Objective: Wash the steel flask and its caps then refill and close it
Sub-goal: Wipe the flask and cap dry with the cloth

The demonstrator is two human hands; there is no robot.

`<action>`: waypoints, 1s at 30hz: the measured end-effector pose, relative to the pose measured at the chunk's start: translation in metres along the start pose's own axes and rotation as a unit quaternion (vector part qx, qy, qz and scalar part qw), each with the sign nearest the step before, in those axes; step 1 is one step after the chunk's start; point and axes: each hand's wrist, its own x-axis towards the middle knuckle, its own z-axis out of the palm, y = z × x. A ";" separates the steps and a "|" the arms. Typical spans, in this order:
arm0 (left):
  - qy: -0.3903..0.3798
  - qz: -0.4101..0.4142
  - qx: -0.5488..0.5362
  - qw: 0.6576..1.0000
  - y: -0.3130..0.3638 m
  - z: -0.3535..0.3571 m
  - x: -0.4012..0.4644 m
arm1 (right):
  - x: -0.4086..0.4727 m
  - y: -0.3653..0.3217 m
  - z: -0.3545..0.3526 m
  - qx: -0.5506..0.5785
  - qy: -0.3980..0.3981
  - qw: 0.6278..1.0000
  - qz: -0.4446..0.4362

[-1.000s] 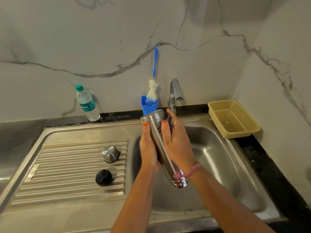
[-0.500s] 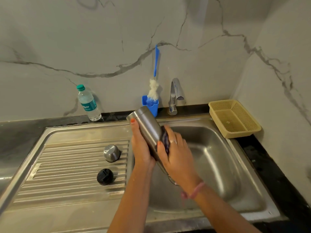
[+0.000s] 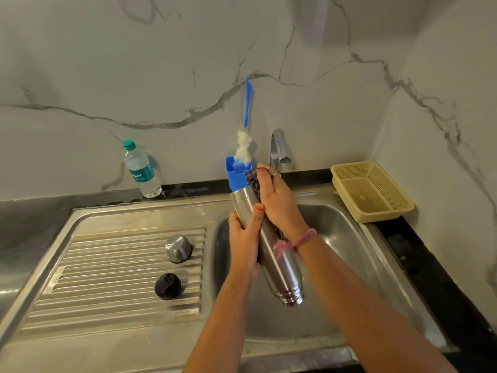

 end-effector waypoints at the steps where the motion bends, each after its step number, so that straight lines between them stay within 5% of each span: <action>1: -0.012 0.000 -0.008 1.000 -0.001 -0.002 0.002 | 0.004 -0.001 -0.002 0.004 -0.005 1.000 0.009; 8: 0.029 0.011 -0.084 0.996 -0.010 0.003 0.005 | -0.017 0.019 0.007 -0.052 0.014 0.999 -0.001; 12: 0.068 -0.016 -0.114 0.991 -0.013 -0.005 0.015 | -0.067 0.056 0.015 -0.237 0.023 0.971 0.000; 17: 0.070 -0.050 -0.122 0.989 -0.015 -0.014 0.017 | -0.090 0.085 0.015 -0.191 0.025 0.980 0.040; 23: 0.007 -0.036 -0.080 0.996 -0.019 -0.002 0.006 | -0.036 0.027 0.007 -0.123 0.025 0.992 0.015; 30: -0.008 -0.045 -0.112 0.993 -0.015 -0.009 0.006 | -0.008 -0.005 -0.003 0.036 -0.077 0.996 0.031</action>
